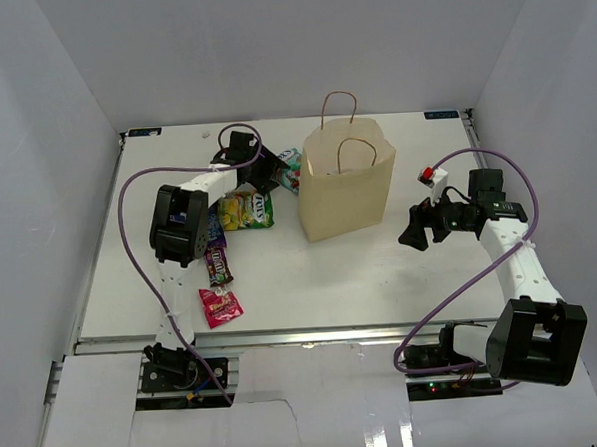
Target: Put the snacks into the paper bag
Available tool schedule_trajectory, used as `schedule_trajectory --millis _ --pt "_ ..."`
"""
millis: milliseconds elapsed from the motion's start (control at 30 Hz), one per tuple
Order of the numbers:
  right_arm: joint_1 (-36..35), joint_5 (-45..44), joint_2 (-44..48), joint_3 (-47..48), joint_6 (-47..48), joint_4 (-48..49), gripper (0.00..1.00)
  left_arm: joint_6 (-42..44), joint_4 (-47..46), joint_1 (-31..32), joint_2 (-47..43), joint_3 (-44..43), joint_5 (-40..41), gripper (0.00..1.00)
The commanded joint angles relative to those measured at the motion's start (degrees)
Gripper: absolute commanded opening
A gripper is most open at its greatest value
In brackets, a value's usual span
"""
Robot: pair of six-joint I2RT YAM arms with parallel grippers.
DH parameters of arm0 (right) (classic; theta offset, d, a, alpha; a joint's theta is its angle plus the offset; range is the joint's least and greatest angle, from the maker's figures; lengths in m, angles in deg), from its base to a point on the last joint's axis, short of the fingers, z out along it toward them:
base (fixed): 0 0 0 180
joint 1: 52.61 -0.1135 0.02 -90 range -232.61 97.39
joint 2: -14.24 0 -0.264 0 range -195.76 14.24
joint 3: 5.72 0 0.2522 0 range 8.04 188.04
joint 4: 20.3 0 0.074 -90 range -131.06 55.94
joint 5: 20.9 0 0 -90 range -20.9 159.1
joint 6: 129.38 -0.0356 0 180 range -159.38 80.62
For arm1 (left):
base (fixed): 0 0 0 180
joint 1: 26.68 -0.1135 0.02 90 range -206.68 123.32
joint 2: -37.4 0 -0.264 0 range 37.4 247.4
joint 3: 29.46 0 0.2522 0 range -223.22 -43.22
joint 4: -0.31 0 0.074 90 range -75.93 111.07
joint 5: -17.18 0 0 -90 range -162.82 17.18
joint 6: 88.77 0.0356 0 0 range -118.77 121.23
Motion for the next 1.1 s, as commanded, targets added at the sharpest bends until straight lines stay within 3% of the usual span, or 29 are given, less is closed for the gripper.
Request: schedule_trajectory --millis 0,100,133,200,300,367,467,700,933,1067 --pt "0.2 0.5 -0.3 -0.4 -0.2 1.2 0.83 -1.1 0.7 -0.2 1.2 -3.0 -1.1 0.72" --pt "0.2 0.6 -0.4 -0.6 -0.2 1.3 0.83 -1.8 2.1 -0.5 2.8 -4.5 -0.6 0.62" --pt "0.2 0.6 -0.5 -0.6 -0.3 1.3 0.83 -2.1 2.6 -0.6 3.5 -5.0 -1.0 0.53" --pt "0.2 0.6 -0.5 -0.4 -0.3 1.2 0.83 -2.0 2.6 -0.8 4.1 -5.2 -1.5 0.46" --pt "0.3 0.5 -0.4 -0.2 -0.4 1.2 0.83 -0.7 -0.3 -0.8 3.9 -3.9 -2.4 0.28" --pt "0.2 0.7 -0.2 0.0 -0.4 1.1 0.83 2.1 -4.5 -0.9 3.4 -2.5 -4.2 0.14" --pt "0.3 1.0 0.4 0.3 -0.2 0.9 0.83 8.0 -8.9 -1.0 1.0 -1.8 -5.5 0.05" --pt "0.3 1.7 1.5 0.4 0.1 0.8 0.83 24.2 -16.7 -2.1 -12.8 3.3 -5.1 0.0" --pt "0.4 2.7 1.2 0.9 -0.3 1.0 0.83 30.8 -21.8 -2.7 -30.3 13.0 -3.4 0.0" --pt "0.5 3.0 1.1 1.2 -0.1 0.8 0.83 33.8 -21.6 -2.6 -35.9 14.5 -1.6 0.0"
